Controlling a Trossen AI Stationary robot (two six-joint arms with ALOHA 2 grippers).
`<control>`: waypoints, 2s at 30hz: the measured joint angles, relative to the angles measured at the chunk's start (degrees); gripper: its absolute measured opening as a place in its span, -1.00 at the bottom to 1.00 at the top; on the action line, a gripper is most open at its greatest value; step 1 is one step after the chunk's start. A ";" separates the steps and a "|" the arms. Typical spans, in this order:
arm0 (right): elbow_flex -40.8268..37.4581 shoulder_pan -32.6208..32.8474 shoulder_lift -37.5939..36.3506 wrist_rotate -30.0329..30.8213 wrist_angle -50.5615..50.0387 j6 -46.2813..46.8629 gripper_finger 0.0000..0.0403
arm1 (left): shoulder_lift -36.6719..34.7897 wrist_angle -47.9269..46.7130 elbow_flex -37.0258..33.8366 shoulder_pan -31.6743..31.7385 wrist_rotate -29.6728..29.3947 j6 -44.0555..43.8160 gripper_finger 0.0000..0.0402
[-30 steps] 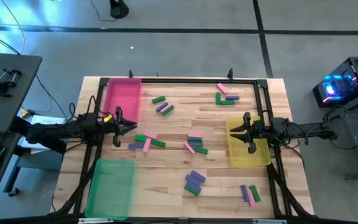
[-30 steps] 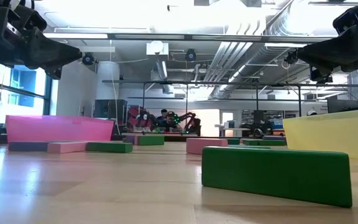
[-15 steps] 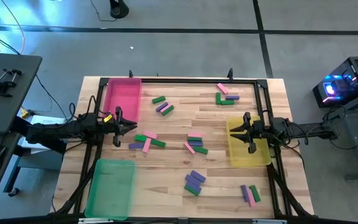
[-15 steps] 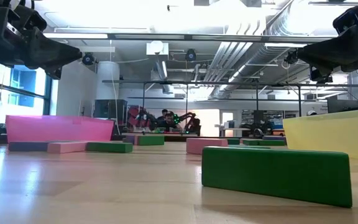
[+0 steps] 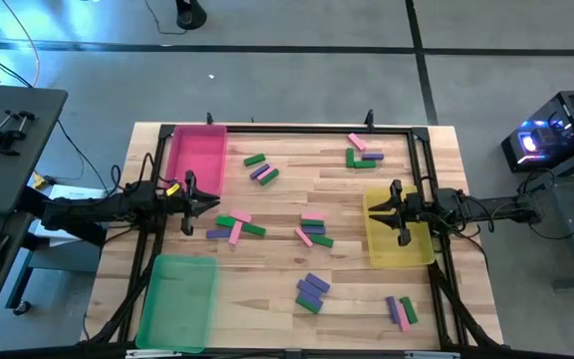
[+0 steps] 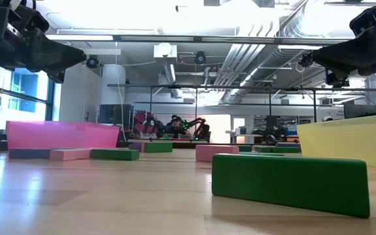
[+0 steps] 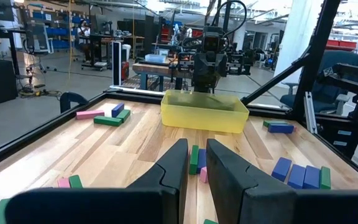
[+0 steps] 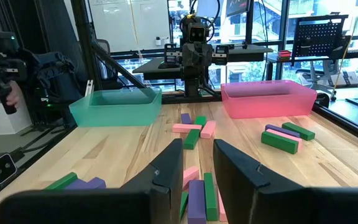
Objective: Sort blocks
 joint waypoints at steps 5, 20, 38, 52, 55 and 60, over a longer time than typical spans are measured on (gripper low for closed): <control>0.01 0.00 0.01 0.00 0.00 0.00 -0.61 | 0.00 0.00 -0.01 0.00 0.00 -0.25 -0.77; 0.02 0.01 0.00 0.01 -0.01 0.00 -0.61 | 0.00 -0.02 -0.01 0.01 0.01 -20.51 -0.77; 0.02 0.89 0.34 -9.88 18.00 26.60 -0.61 | 0.00 0.05 -0.02 0.00 -0.82 -21.49 -0.77; 0.02 20.77 15.47 3.94 31.22 -3.26 -0.61 | 0.00 0.76 -0.01 0.00 -5.95 -23.92 -0.77; 1.07 23.58 19.84 5.82 31.33 -6.21 -0.61 | 0.00 0.81 0.00 0.02 -6.24 -23.91 -0.77; 9.12 28.06 30.72 9.60 28.29 -8.47 -0.61 | 0.02 1.88 -0.02 -0.02 -7.86 -18.75 -0.77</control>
